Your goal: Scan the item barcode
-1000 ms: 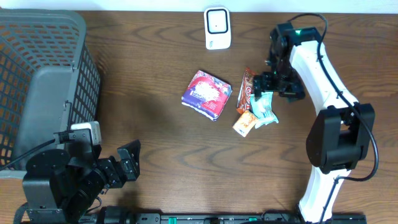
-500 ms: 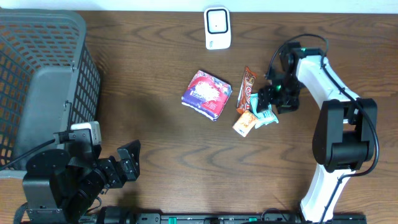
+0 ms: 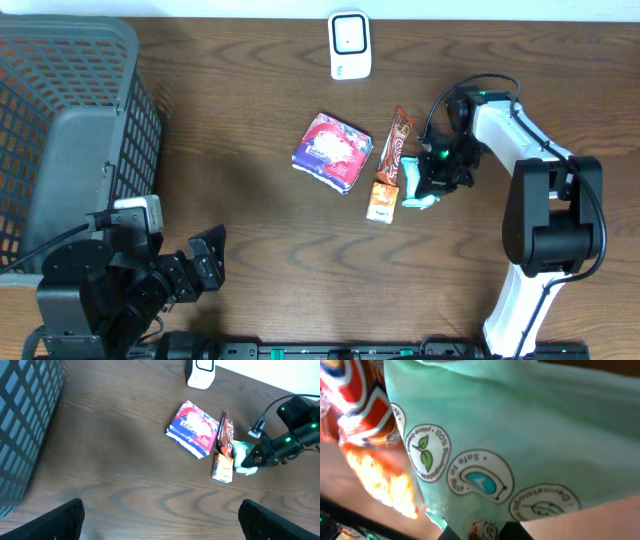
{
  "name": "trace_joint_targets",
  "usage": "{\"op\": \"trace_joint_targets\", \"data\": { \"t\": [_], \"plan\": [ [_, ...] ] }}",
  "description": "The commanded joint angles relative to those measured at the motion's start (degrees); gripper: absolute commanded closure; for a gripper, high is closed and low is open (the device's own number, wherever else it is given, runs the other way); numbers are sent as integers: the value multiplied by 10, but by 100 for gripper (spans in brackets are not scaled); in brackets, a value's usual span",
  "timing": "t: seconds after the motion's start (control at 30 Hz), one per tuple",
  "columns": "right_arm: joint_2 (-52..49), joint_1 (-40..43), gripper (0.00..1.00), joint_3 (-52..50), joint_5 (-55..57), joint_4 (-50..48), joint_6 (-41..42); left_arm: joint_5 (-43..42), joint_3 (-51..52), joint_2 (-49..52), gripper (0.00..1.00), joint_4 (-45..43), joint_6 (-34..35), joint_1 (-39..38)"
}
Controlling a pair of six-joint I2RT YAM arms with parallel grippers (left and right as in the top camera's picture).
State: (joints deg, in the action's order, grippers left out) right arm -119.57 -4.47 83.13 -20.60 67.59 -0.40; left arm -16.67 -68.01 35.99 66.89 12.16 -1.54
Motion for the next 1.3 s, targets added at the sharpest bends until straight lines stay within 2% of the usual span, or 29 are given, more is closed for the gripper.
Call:
{"op": "trace_joint_targets", "data": {
  "t": [0.0, 0.07, 0.23, 0.37, 0.47, 0.6, 0.7, 0.8, 0.9, 1.13, 1.27],
  "plan": [
    [0, 2, 99, 68, 60, 41, 45, -8, -9, 1, 2, 0, -1, 2],
    [0, -1, 99, 106, 134, 76, 94, -8, -9, 1, 2, 0, -1, 2],
    [0, -19, 99, 165, 376, 137, 284, -8, -9, 1, 2, 0, -1, 2],
    [-1, -36, 99, 148, 497, 127, 363, -8, -9, 1, 2, 0, -1, 2],
    [-1, -50, 99, 111, 535, 93, 377, -8, -9, 1, 2, 0, -1, 2],
    [-1, -66, 98, 57, 537, 31, 377, -8, -9, 1, 2, 0, -1, 2],
    [-1, -85, 87, 32, 513, 8, 376, -8, -9, 1, 2, 0, -1, 2],
    [-1, -99, 87, 42, 462, 8, 348, -8, -9, 1, 2, 0, -1, 2],
    [-1, -112, 99, 86, 369, 10, 292, -8, -9, 1, 2, 0, -1, 2],
    [-1, -100, 99, 180, 170, 16, 199, -8, -9, 1, 2, 0, -1, 2],
    [-2, -75, 93, 185, 132, 12, 198, -8, -9, 1, 2, 0, -1, 2]
  ]
}}
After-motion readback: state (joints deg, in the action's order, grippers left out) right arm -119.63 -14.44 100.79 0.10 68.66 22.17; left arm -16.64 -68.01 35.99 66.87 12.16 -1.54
